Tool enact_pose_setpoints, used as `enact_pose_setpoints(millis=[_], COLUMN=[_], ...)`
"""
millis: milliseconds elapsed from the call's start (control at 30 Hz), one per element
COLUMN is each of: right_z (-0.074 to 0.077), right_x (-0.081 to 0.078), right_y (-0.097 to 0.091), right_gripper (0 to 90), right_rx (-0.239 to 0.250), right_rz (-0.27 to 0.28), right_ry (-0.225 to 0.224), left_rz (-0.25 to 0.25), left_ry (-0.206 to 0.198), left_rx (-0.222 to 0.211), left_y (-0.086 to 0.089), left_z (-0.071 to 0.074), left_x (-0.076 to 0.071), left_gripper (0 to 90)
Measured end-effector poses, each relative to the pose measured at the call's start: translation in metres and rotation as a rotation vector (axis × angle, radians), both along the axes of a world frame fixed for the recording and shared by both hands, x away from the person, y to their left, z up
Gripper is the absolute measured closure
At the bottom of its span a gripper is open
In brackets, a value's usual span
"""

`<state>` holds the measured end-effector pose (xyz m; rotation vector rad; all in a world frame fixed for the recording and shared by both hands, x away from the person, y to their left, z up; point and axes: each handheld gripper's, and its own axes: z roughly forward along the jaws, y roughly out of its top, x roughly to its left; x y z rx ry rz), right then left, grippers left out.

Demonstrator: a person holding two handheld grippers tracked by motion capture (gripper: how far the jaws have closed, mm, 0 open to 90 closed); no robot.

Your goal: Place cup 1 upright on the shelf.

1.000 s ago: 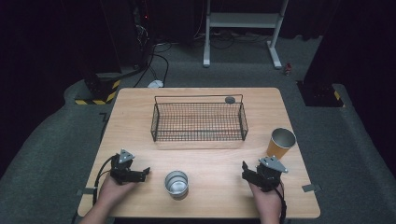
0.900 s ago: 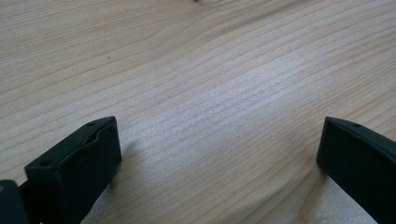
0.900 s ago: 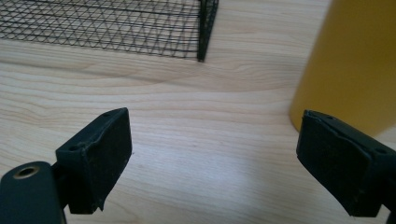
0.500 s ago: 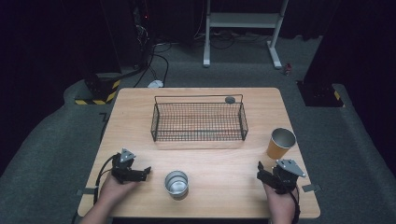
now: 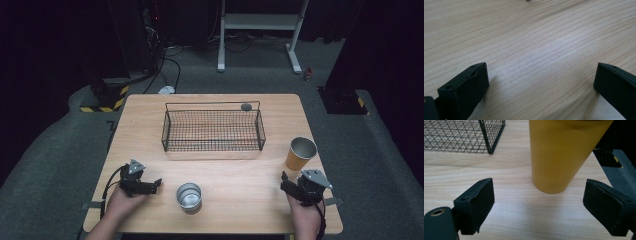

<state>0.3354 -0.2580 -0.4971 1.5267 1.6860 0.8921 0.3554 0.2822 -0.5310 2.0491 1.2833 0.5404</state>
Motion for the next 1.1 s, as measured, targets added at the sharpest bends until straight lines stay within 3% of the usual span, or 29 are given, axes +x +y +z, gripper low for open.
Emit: enact_pose_setpoints(millis=[700, 1100], right_z=[0.005, 0.007], right_x=[0.016, 0.035], right_y=[-0.016, -0.021], right_gripper=[9.8, 9.7], right_rx=[0.0, -0.001], right_rz=[-0.021, -0.023], right_ry=[0.0, -0.005], left_rz=[-0.015, -0.006], left_ry=[-0.001, -0.003], left_rx=[0.005, 0.004], left_y=[-0.002, -0.003], left_z=[0.0, 0.0], left_x=[0.001, 0.001], left_gripper=[0.0, 0.0])
